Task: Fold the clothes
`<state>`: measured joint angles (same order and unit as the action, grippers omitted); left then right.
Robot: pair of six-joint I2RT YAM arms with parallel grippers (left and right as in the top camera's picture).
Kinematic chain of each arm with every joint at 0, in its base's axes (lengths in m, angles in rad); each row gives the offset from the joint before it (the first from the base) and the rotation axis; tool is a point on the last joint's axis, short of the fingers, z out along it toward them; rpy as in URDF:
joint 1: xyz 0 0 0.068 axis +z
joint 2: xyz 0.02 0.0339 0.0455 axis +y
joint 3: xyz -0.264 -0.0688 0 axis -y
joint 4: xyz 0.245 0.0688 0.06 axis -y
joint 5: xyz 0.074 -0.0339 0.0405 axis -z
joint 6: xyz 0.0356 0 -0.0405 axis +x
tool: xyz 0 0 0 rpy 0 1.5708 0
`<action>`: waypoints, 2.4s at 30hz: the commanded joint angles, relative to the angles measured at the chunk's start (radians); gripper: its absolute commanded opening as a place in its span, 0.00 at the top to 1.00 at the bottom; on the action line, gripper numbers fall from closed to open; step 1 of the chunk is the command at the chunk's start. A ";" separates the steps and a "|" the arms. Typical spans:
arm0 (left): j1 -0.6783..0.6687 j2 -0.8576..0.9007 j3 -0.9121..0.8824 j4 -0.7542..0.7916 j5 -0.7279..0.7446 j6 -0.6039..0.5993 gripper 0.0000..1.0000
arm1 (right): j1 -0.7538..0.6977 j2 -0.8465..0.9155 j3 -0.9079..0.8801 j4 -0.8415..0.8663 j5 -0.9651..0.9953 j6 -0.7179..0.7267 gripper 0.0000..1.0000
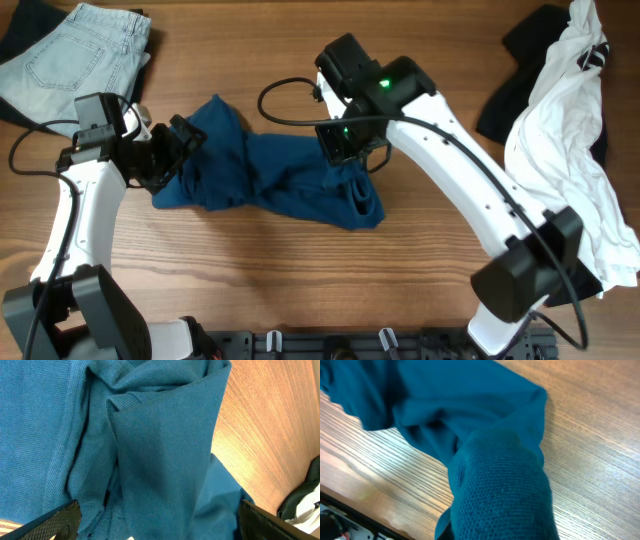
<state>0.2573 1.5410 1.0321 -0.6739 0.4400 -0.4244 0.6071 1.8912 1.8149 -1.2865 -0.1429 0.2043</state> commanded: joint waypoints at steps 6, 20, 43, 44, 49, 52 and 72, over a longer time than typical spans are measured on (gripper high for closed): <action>0.000 0.002 -0.002 0.001 0.016 -0.002 0.00 | 0.007 0.082 0.021 -0.046 0.054 0.056 0.96; 0.000 0.002 -0.002 -0.012 0.016 0.001 0.00 | -0.188 0.080 0.024 -0.227 0.222 0.249 0.96; 0.000 0.002 -0.002 -0.040 0.016 0.002 0.00 | -0.596 0.080 0.023 -0.322 0.377 0.311 0.96; 0.000 0.002 -0.002 -0.042 0.016 0.001 0.00 | -0.608 0.080 0.023 -0.322 0.387 0.311 0.95; 0.000 0.002 -0.002 -0.046 0.016 0.002 0.00 | -0.665 0.080 0.023 -0.322 0.409 0.310 0.96; 0.000 0.002 -0.002 -0.046 0.016 0.001 0.00 | -0.694 0.080 0.023 -0.322 0.408 0.311 0.96; 0.000 0.002 -0.002 -0.046 0.016 0.002 0.00 | -0.521 0.074 0.025 -0.322 0.295 0.320 0.96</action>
<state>0.2573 1.5410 1.0321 -0.7185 0.4435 -0.4244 0.0475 1.9751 1.8168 -1.6047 0.1764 0.4942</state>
